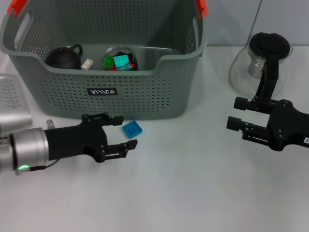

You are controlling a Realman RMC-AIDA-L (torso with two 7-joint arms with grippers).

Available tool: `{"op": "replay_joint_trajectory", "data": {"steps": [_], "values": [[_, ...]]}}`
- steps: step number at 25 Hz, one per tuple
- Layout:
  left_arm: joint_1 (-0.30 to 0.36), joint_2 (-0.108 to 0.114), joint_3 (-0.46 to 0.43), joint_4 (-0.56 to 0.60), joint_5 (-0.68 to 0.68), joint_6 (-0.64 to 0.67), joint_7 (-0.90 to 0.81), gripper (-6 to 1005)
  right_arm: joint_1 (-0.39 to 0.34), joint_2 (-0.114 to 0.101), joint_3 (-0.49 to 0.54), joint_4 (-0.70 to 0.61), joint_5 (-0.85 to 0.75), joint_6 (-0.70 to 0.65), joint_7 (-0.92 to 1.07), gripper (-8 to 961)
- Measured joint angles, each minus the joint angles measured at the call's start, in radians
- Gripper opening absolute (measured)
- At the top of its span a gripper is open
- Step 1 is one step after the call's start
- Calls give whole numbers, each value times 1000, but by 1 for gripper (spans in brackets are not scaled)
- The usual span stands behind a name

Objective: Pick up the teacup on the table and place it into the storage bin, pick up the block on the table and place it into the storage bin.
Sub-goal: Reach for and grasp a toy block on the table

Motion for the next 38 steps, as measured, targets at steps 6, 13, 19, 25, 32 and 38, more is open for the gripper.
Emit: {"op": "replay_joint_trajectory", "data": {"steps": [6, 13, 19, 25, 32, 38], "values": [[-29, -5, 49, -76, 0, -139, 43, 739, -2, 1, 9, 0, -3, -8, 1, 638], [-69, -6, 51, -156, -15, -265, 99, 739, -1, 2, 10, 0, -4, -8, 1, 637], [-87, -6, 51, -205, -49, -344, 140, 738, -1, 3, 10, 0, -5, -8, 1, 637], [-93, -6, 52, -218, -52, -382, 144, 739, -4, 3, 10, 0, -5, -8, 1, 638], [-105, -3, 53, -244, -44, -411, 143, 724, -2, 3, 10, 0, -5, -10, 2, 638], [-107, -3, 52, -245, -45, -419, 139, 657, -1, 2, 10, 0, -5, -13, 3, 637]]}}
